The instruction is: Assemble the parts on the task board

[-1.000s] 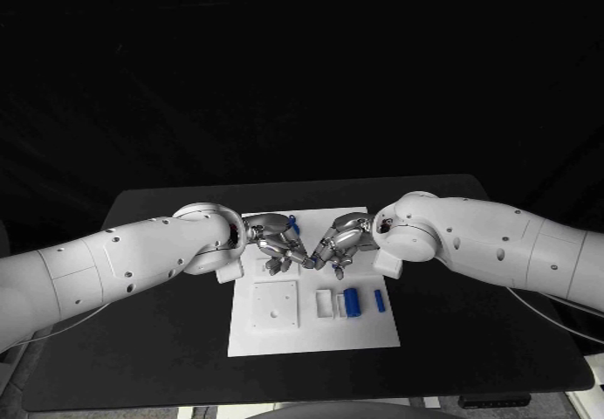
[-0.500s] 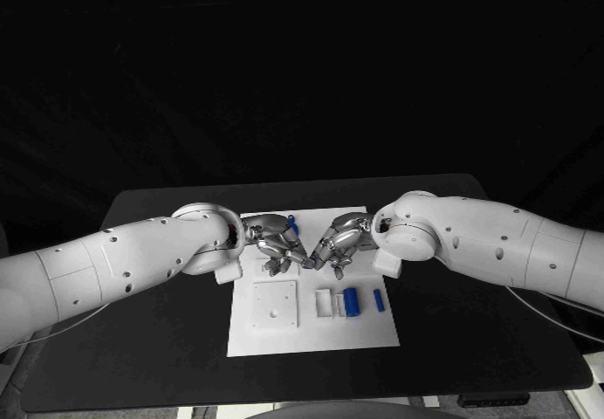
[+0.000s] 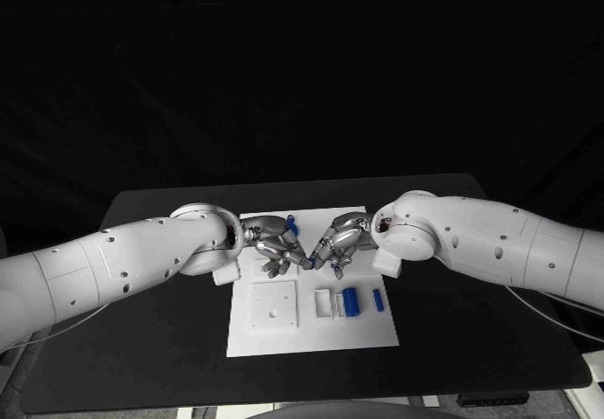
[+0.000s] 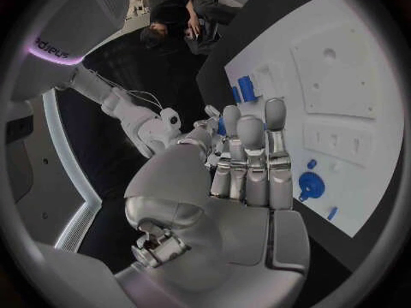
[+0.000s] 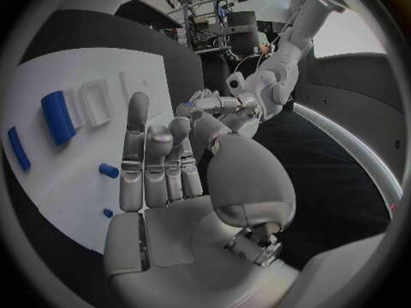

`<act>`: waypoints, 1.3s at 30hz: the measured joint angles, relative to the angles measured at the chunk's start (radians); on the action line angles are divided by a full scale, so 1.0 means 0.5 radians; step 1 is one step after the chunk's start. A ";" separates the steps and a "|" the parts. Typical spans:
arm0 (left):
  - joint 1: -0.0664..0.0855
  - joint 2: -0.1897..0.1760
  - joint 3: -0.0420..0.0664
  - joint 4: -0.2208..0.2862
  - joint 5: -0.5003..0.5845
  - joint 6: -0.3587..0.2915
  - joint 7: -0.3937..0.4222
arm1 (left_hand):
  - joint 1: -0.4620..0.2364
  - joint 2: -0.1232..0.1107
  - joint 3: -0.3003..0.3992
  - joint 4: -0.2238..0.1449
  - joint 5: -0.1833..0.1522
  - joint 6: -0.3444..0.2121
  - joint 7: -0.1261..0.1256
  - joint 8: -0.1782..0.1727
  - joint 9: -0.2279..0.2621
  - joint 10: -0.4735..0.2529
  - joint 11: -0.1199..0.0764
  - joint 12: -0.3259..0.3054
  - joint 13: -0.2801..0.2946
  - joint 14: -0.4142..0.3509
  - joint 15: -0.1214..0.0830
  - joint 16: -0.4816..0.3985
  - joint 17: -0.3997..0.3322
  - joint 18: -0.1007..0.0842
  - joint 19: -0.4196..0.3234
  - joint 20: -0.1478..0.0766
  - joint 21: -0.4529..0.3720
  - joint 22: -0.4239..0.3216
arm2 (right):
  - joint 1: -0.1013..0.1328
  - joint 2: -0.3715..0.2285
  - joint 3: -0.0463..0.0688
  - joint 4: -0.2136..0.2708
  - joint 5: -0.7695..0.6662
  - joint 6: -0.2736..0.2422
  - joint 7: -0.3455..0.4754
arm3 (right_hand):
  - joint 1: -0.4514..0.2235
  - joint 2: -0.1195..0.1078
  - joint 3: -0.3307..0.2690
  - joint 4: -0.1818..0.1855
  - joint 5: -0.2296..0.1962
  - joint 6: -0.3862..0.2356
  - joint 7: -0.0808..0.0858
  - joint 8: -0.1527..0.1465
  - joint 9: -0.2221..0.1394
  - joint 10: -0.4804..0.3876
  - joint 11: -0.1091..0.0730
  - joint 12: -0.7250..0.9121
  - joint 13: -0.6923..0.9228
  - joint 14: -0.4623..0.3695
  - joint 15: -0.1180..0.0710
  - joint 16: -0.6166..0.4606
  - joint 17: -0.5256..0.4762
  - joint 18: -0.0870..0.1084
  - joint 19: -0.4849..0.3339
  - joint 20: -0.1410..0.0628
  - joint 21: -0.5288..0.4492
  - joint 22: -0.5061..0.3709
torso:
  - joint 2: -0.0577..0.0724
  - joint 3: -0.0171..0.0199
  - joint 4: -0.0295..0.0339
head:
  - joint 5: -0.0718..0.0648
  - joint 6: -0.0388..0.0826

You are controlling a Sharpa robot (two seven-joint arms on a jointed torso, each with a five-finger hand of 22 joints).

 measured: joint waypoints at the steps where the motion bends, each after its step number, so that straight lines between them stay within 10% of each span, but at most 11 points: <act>1: 0.000 -0.001 0.000 -0.001 0.008 0.002 0.001 | 0.024 0.002 0.000 -0.009 -0.001 0.003 0.003 0.000 -0.007 0.000 0.000 0.000 0.000 0.000 0.000 0.000 0.000 0.000 0.000 0.000 0.001 0.000 | 0.000 0.000 0.000 0.000 0.000 0.000 0.000 | -0.001 0.001 0.000 0.000 0.000 0.001 -0.001 0.000 0.000 0.001 -0.001 0.000 0.000 0.000 0.000 0.000 0.000 0.000 0.000 0.000 0.000 0.000 | 0.000 0.0000 0.000 | -0.001 0.000; 20: -0.007 -0.009 -0.009 -0.017 0.166 -0.018 0.009 | 0.116 0.060 -0.004 -0.039 -0.088 0.075 0.044 0.007 -0.241 0.037 -0.001 0.000 -0.007 0.005 -0.003 0.015 0.042 0.000 -0.007 -0.007 0.051 -0.001 | 0.008 0.010 0.006 -0.016 0.003 -0.001 0.009 | 0.004 0.007 -0.003 -0.003 -0.001 0.002 -0.003 -0.001 0.000 0.004 -0.003 0.000 0.000 0.000 0.000 0.000 -0.001 0.000 0.000 0.000 -0.013 0.005 | 0.000 -0.0006 0.001 | -0.003 0.001; 29: -0.010 -0.006 -0.012 -0.020 0.228 -0.050 -0.018 | 0.021 0.106 0.018 -0.025 0.059 0.087 0.050 0.002 -0.274 0.044 -0.001 -0.008 -0.005 0.005 -0.004 0.015 0.058 -0.002 -0.014 -0.014 0.070 -0.001 | 0.011 0.011 0.008 -0.020 -0.001 -0.014 0.010 | 0.007 0.009 -0.003 -0.003 -0.006 -0.004 -0.003 -0.007 0.000 0.003 -0.003 -0.014 0.000 0.000 0.000 0.000 -0.001 0.000 0.000 0.000 -0.013 0.007 | 0.000 -0.0002 0.001 | 0.000 -0.002; 39: -0.012 -0.001 -0.013 -0.020 0.280 -0.095 -0.056 | -0.272 0.115 0.234 -0.239 0.220 0.091 0.052 0.012 -0.012 0.048 0.003 -0.018 0.006 0.008 -0.007 0.015 0.076 -0.015 -0.022 -0.022 0.084 -0.001 | 0.011 0.013 0.009 -0.022 -0.003 -0.033 0.012 | 0.007 0.009 0.000 0.000 -0.014 -0.007 0.000 -0.005 0.000 0.003 -0.002 -0.014 -0.001 0.000 0.000 0.000 -0.001 0.000 0.000 0.000 -0.012 0.007 | 0.000 0.0000 0.000 | 0.001 -0.002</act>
